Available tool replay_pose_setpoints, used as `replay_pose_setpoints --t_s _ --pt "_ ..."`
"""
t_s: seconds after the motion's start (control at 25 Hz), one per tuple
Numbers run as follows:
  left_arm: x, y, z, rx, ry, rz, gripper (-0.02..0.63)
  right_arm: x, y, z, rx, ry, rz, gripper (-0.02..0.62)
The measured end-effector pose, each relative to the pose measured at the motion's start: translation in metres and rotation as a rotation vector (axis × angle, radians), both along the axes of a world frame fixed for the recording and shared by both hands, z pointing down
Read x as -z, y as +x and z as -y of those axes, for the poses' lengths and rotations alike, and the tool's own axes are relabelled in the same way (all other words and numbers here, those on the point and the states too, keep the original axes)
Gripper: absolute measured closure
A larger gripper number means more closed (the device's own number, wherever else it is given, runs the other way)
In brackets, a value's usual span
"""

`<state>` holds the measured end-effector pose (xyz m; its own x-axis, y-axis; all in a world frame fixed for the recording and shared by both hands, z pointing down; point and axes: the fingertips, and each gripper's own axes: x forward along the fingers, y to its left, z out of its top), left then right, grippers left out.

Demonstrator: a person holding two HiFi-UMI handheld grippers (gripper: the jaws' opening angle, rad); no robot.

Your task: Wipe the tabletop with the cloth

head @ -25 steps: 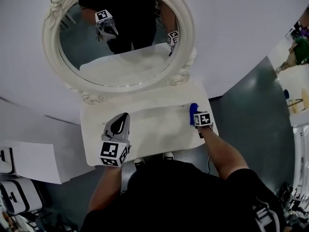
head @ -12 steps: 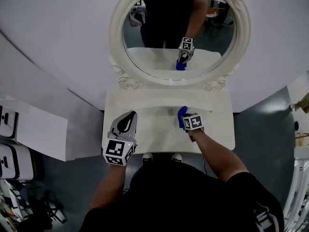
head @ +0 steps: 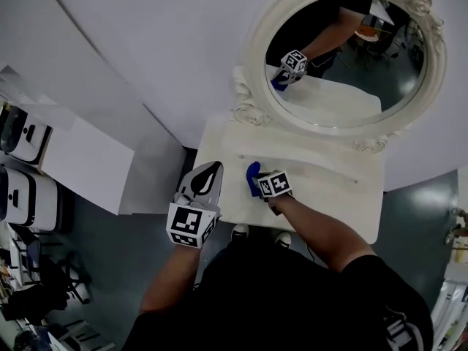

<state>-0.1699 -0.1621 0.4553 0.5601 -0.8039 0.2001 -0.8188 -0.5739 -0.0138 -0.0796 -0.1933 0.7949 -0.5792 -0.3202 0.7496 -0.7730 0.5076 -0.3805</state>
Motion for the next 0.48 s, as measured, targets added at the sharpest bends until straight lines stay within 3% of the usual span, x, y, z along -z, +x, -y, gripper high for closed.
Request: replay_pose_setpoints --t_s 0.24,0.48 --pt "-0.004 -0.043 -0.003 0.050 -0.011 0.010 0.595 0.002 -0.111 -0.014 0.140 -0.028 0.096 0.558" --pt "-0.012 -0.083 -0.003 0.092 -0.035 0.019 0.595 -0.001 -0.197 -0.030 0.242 -0.047 0.155 0.557"
